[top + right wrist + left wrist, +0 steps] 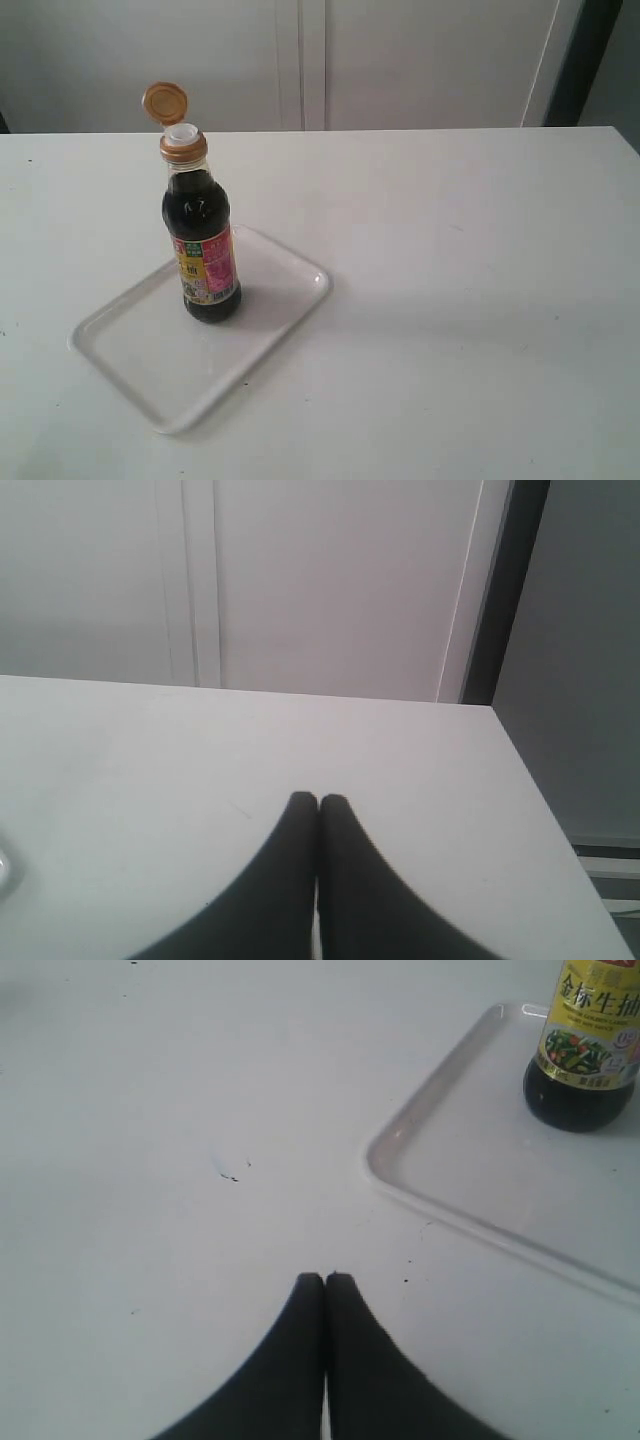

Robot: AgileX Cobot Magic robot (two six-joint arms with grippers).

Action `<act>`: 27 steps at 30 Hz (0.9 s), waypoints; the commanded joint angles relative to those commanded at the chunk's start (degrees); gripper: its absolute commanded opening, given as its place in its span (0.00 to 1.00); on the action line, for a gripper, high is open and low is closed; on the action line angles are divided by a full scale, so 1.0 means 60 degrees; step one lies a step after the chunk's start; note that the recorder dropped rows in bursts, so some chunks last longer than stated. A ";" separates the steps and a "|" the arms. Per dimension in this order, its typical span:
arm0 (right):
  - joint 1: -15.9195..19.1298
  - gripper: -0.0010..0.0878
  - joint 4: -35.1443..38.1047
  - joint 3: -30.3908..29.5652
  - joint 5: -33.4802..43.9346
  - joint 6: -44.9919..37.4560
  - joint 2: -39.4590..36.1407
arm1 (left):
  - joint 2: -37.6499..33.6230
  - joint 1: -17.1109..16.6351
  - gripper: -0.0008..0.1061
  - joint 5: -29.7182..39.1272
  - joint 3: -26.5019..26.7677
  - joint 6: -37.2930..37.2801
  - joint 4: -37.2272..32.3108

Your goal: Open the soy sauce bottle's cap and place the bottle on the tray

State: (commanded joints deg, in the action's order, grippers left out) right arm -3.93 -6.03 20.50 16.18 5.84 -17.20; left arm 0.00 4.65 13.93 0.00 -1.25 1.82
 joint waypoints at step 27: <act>0.0000 0.01 0.0020 0.0000 0.0000 -0.0104 0.0000 | 0.0000 0.0000 0.01 -0.0459 0.0000 0.0000 0.0000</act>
State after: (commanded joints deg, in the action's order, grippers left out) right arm -3.93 -5.91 20.50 16.19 5.21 -17.20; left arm 0.00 4.65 11.18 0.00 -1.25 1.82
